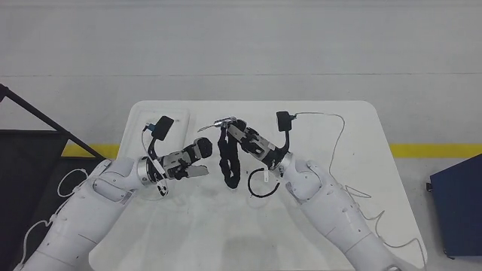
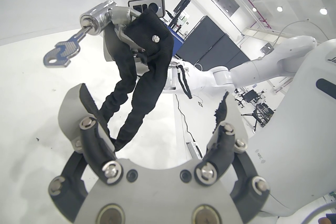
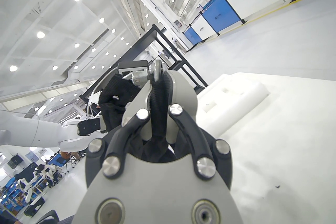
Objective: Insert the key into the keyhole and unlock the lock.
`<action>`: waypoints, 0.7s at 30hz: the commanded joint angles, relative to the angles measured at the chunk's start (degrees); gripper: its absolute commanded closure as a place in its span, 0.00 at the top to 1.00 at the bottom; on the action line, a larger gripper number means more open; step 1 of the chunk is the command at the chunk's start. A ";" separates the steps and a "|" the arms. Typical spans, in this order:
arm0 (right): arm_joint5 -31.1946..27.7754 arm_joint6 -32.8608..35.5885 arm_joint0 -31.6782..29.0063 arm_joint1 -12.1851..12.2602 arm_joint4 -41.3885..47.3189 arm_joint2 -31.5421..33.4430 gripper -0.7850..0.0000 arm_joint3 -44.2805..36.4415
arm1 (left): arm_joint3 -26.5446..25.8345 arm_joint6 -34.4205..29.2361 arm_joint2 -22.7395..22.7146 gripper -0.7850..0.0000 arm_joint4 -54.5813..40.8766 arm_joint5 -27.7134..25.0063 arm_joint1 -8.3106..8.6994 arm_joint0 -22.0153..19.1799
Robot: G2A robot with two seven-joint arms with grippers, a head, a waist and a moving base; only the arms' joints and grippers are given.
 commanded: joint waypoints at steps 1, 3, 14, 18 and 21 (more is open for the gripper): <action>0.50 -0.11 0.84 -0.44 -0.05 -0.58 0.00 1.01 | 0.30 -0.34 -0.16 1.00 -0.32 0.00 -0.10 -0.21; 1.22 -0.21 1.63 -0.89 -0.48 -1.15 0.00 2.21 | 0.49 -0.76 -0.28 1.00 -0.43 0.00 -0.20 -0.29; 0.65 -0.98 4.02 -3.21 -0.92 -4.01 0.00 5.95 | 2.21 -1.81 -0.46 1.00 -0.59 0.00 -0.92 -0.78; 0.39 -1.28 4.50 -3.88 -1.07 -4.53 0.00 6.89 | 3.13 -2.18 -0.23 1.00 -0.34 0.00 -1.20 -1.12; 0.04 -1.42 4.62 -4.22 -1.33 -4.60 0.00 7.33 | 3.58 -2.19 0.25 1.00 0.28 0.00 -1.49 -1.36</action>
